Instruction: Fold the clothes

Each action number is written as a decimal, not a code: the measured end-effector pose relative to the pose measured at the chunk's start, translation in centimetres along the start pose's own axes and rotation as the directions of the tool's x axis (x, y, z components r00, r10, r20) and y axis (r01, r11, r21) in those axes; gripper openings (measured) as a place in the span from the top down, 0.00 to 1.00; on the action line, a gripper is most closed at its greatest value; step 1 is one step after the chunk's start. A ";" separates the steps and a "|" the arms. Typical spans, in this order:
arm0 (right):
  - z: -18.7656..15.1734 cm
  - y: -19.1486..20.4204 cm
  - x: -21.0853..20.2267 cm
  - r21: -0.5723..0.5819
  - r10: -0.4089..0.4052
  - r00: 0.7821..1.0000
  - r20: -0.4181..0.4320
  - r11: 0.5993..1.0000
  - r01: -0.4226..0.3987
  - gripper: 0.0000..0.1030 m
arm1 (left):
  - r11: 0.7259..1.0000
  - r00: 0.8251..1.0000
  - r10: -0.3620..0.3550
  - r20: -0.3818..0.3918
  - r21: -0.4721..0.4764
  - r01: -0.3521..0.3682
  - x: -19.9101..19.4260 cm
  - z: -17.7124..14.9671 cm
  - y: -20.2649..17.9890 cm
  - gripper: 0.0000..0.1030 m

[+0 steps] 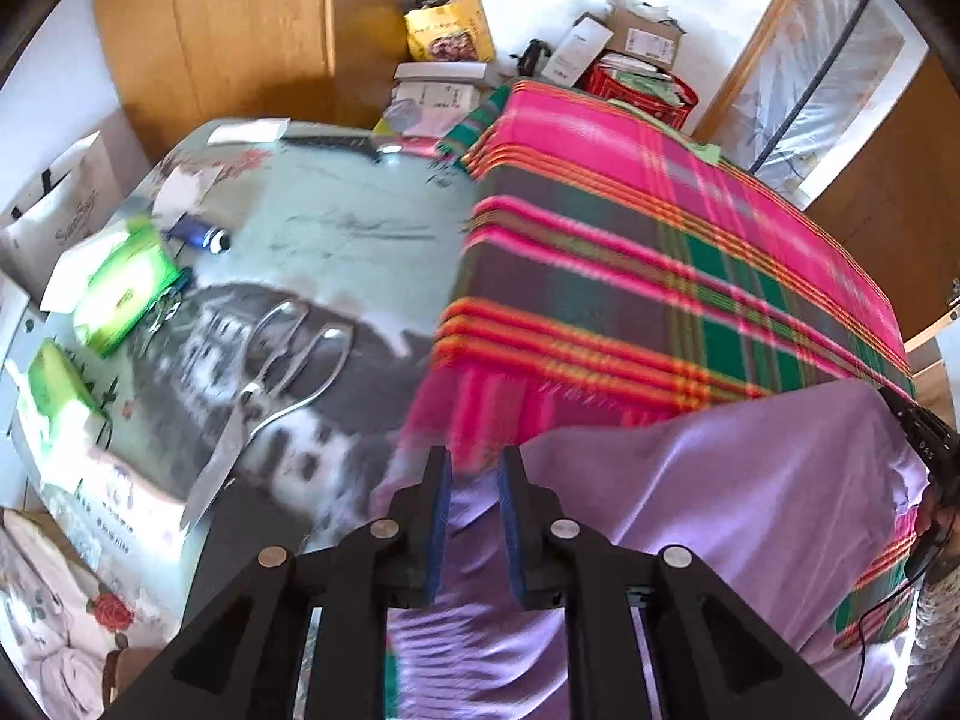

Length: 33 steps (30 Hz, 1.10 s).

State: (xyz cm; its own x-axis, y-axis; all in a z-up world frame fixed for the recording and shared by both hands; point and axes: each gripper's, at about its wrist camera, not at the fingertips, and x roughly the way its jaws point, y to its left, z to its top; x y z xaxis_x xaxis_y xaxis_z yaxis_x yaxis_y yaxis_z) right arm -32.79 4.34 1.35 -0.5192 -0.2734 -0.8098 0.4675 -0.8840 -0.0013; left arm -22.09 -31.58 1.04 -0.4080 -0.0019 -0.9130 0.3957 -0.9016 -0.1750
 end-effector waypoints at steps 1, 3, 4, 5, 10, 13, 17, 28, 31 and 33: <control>-0.2 0.2 -0.3 0.000 0.013 1.000 0.001 1.000 -0.013 0.98 | 1.000 1.000 -0.007 0.003 -0.021 0.007 -0.3 -0.2 0.6 0.84; -0.5 0.6 -0.9 -0.006 0.041 0.999 0.001 0.999 -0.041 0.98 | 0.998 1.000 -0.024 -0.006 -0.058 0.024 -0.4 -0.5 1.6 0.78; -0.7 0.9 -1.1 -0.019 0.048 0.999 0.000 0.999 -0.048 0.96 | 0.997 0.999 -0.034 -0.012 -0.076 0.033 -0.5 -0.7 2.1 0.77; -0.9 1.3 -1.5 -0.032 0.049 0.999 0.001 0.998 -0.049 0.96 | 0.995 0.999 -0.038 -0.018 -0.094 0.036 -0.5 -0.8 2.5 0.76; -3.1 2.3 -4.0 -0.055 0.125 0.992 -0.001 0.991 -0.125 0.88 | 0.991 0.996 -0.072 -0.058 -0.119 0.065 0.1 -1.6 2.7 0.76; -5.1 3.2 -5.6 -0.093 0.162 0.987 -0.010 0.982 -0.163 0.85 | 0.991 0.996 -0.066 -0.066 -0.118 0.058 0.6 -2.0 2.3 0.76; -8.2 5.2 -7.1 -0.161 0.171 0.985 -0.029 0.972 -0.173 0.81 | 0.990 0.997 -0.067 -0.027 -0.126 0.063 0.5 -2.2 2.3 0.76; -12.6 11.0 -8.0 -0.127 0.458 0.882 -0.109 0.874 -0.469 0.79 | 0.983 0.997 -0.058 0.046 -0.170 0.065 -0.2 -2.4 2.8 0.84; -12.6 11.7 -6.8 -0.074 0.526 0.838 -0.143 0.839 -0.539 0.79 | 0.981 0.997 -0.065 0.049 -0.180 0.073 -0.2 -2.6 3.2 0.84; -12.7 12.6 -6.4 -0.073 0.550 0.820 -0.158 0.822 -0.565 0.79 | 0.982 0.997 -0.062 0.051 -0.178 0.070 -0.2 -2.7 3.1 0.84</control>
State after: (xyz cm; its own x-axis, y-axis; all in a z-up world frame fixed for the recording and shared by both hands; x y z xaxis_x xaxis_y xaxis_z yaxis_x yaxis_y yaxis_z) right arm -14.55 -0.21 -0.95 -0.0557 -0.6505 -0.7575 0.7299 -0.5442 0.4137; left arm -18.56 -33.21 -0.34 -0.4734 0.0315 -0.8803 0.5059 -0.8083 -0.3010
